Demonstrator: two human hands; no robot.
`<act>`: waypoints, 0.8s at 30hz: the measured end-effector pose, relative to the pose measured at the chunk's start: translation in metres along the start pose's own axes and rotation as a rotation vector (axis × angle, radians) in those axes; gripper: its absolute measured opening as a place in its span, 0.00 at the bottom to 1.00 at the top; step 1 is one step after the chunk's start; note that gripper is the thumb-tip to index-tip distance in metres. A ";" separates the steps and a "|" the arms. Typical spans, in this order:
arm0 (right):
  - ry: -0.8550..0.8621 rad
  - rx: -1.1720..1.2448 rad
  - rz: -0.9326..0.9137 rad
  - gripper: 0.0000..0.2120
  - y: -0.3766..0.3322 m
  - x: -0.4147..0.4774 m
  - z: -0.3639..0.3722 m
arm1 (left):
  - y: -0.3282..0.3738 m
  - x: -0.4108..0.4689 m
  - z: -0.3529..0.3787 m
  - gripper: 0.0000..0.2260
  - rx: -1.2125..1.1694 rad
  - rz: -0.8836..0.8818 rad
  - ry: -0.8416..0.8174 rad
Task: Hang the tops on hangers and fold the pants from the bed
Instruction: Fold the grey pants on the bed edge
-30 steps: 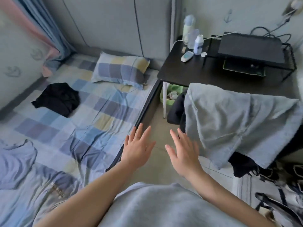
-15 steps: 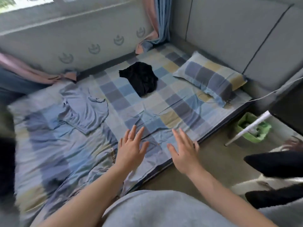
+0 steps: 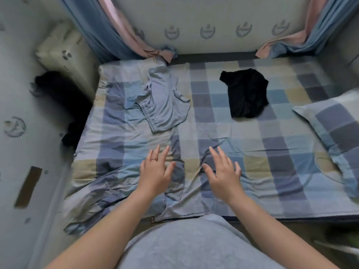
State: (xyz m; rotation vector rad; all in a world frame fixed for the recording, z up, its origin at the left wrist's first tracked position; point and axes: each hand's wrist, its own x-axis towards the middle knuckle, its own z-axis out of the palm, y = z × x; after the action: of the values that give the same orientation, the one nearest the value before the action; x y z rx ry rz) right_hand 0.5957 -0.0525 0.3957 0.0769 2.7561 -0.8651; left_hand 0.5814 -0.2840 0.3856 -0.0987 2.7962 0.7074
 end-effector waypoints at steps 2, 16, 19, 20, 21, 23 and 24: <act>-0.030 -0.013 -0.028 0.28 0.001 0.027 -0.008 | 0.006 0.017 -0.004 0.26 -0.005 -0.030 0.012; 0.027 -0.190 -0.069 0.29 -0.008 0.242 -0.019 | 0.003 0.256 -0.026 0.26 0.060 0.053 0.040; 0.048 -0.201 -0.057 0.30 -0.014 0.338 0.016 | -0.040 0.352 -0.018 0.27 0.119 0.089 0.001; 0.055 -0.201 -0.057 0.30 -0.015 0.375 0.032 | -0.056 0.393 -0.013 0.27 0.133 0.107 -0.008; 0.047 -0.208 -0.047 0.30 -0.015 0.411 0.048 | -0.070 0.434 -0.008 0.27 0.169 0.124 -0.024; 0.037 -0.195 -0.026 0.30 -0.010 0.488 0.082 | -0.094 0.529 0.011 0.28 0.256 0.196 -0.045; 0.020 -0.188 -0.016 0.30 -0.004 0.525 0.101 | -0.105 0.569 0.026 0.28 0.304 0.219 -0.061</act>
State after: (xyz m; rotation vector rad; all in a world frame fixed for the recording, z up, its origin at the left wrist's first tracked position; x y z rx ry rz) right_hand 0.1103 -0.1267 0.1850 0.0297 2.8455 -0.6081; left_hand 0.0513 -0.3663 0.1666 0.2844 2.8434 0.3144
